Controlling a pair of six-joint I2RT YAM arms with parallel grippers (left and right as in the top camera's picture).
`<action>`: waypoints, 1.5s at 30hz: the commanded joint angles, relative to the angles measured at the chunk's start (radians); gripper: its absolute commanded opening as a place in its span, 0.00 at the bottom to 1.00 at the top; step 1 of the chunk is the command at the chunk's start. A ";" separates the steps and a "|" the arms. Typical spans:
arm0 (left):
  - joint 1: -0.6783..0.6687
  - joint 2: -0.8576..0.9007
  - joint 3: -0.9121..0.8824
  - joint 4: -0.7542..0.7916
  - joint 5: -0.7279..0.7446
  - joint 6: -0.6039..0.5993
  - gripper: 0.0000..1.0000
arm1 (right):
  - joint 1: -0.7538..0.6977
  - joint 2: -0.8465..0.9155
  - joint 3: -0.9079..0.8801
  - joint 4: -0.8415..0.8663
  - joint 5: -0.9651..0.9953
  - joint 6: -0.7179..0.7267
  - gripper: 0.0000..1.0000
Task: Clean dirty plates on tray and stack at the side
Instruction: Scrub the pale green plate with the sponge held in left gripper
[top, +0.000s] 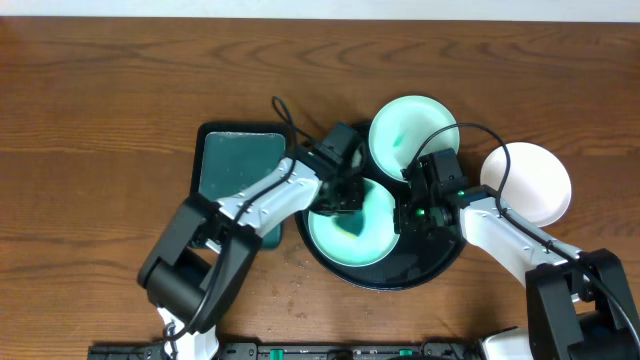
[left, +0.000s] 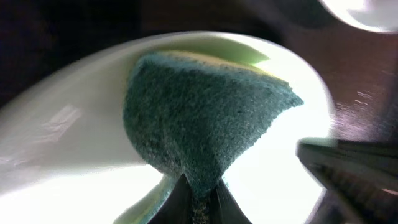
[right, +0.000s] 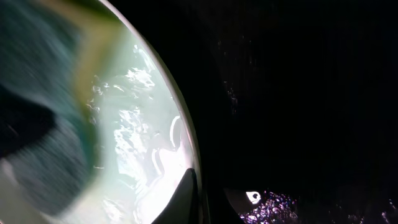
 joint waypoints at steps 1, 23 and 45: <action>-0.074 0.029 -0.014 0.002 0.167 0.014 0.08 | 0.000 0.025 -0.011 -0.013 0.058 -0.004 0.01; -0.093 0.028 0.067 -0.539 -0.805 -0.108 0.07 | 0.000 0.025 -0.011 -0.024 0.059 -0.004 0.01; -0.132 0.073 0.060 -0.071 0.159 0.066 0.07 | 0.000 0.025 -0.011 -0.024 0.062 -0.004 0.01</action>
